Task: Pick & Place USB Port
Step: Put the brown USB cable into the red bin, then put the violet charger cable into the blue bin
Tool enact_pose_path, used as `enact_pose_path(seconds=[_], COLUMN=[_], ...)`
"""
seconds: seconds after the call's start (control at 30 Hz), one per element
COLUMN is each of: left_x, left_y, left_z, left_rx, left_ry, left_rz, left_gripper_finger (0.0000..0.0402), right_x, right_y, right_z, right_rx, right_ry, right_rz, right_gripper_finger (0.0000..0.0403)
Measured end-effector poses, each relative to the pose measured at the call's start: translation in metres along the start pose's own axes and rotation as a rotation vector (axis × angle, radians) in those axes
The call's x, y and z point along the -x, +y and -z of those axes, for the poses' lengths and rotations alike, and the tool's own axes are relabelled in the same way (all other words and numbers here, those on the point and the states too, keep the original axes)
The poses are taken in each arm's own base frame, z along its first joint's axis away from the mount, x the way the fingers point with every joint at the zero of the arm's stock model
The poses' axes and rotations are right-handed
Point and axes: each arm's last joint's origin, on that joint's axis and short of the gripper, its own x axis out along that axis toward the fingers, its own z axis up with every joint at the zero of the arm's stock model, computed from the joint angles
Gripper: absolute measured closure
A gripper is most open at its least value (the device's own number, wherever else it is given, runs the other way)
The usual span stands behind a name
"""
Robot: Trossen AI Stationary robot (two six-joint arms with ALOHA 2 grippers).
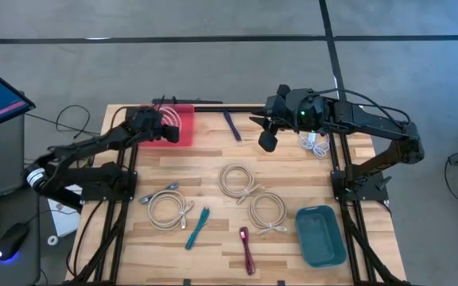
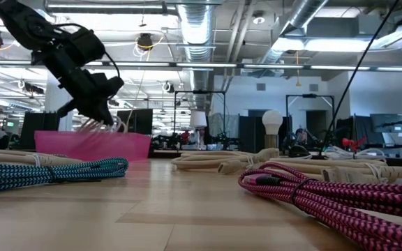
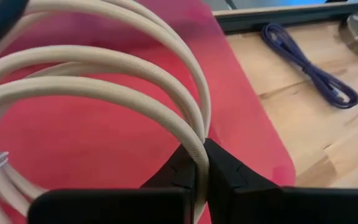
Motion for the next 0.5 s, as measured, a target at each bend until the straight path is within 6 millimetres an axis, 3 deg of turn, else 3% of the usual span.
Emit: enact_pose_path(seconds=[0.37, 0.5], left_x=[-0.0015, -0.0005], left_y=[-0.0006, -0.0038], left_z=[-0.0015, -0.0036], left_rx=[0.034, 0.034], left_ry=[-0.018, -0.017], left_rz=[-0.001, 0.083], left_gripper_finger=[0.0321, 0.0313], right_x=[0.0000, -0.0001], right_y=[0.0000, 0.0001], right_z=[0.0011, 0.0024], right_rx=[0.003, 0.007], right_ry=[0.011, 0.024], right_rz=[0.000, -0.001], right_gripper_finger=[0.0333, 0.0333])
